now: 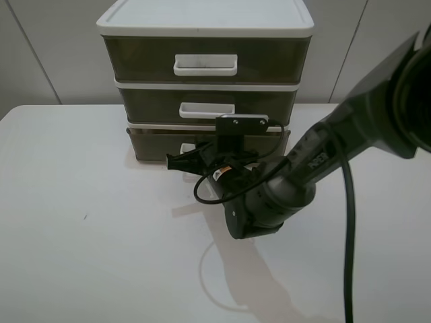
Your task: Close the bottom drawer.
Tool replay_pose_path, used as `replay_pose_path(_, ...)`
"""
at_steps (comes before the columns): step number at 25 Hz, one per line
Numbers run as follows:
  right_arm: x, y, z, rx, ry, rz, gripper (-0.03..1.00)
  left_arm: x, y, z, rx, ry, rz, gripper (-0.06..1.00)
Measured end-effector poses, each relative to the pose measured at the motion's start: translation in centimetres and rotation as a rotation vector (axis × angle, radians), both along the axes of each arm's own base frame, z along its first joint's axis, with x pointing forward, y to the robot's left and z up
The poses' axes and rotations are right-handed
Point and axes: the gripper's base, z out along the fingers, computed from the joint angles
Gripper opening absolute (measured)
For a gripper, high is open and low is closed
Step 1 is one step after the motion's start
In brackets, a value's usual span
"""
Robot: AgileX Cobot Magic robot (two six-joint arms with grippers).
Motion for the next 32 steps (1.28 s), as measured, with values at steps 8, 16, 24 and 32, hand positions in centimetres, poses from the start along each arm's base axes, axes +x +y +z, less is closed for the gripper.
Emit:
replay_pose_path(8, 0.3, 0.3, 0.4, 0.018, -0.024, -0.005, 0.02, 0.0, 0.0, 0.0, 0.000, 0.000, 0.000, 0.72)
replay_pose_path(16, -0.4, 0.2, 0.6, 0.012, -0.018, 0.004, 0.02, 0.0, 0.0, 0.0, 0.000, 0.000, 0.000, 0.72)
replay_pose_path(24, -4.5, -1.1, 3.6, 0.005, 0.001, 0.072, 0.02, 0.0, 0.0, 0.0, 0.000, 0.000, 0.000, 0.72)
replay_pose_path(32, -6.5, -6.6, 6.2, -0.023, 0.233, 0.051, 0.51, 0.0, 0.0, 0.0, 0.000, 0.000, 0.000, 0.72)
